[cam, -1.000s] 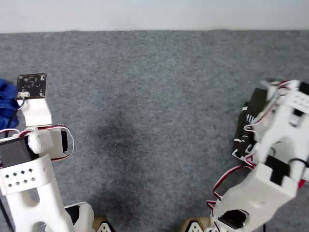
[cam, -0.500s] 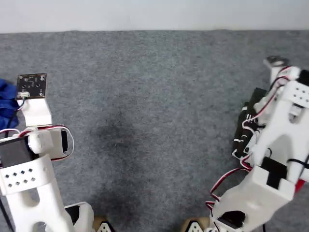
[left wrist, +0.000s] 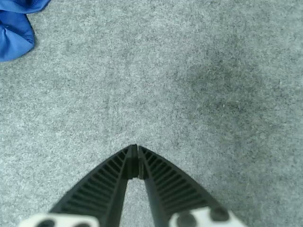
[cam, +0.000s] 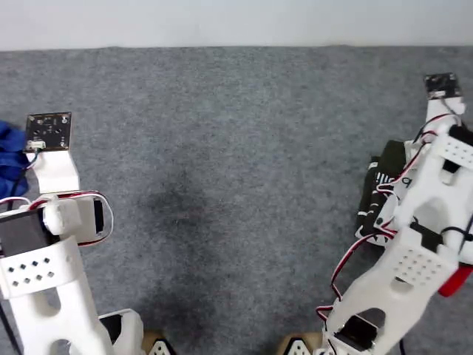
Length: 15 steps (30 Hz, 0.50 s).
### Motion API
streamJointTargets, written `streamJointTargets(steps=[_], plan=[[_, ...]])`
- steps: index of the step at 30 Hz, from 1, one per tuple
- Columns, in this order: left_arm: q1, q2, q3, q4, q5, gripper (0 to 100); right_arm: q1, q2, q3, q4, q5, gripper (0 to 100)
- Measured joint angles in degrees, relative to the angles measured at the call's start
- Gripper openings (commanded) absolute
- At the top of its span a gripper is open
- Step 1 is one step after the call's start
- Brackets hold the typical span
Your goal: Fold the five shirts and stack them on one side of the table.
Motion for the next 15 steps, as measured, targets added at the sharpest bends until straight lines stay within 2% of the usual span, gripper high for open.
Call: streamJointTargets(steps=[4, 9, 15], plan=[[0.0, 0.0, 0.0, 0.0, 0.0, 0, 0.0, -0.7, -2.1, 4.4, 0.0, 0.9], [0.0, 0.0, 0.0, 0.0, 0.0, 0, 0.9, -8.4, -2.5, 13.7, 0.2, 0.9], [0.0, 0.0, 0.0, 0.0, 0.0, 0, 8.2, -11.9, -2.5, 16.3, 0.3, 0.9]])
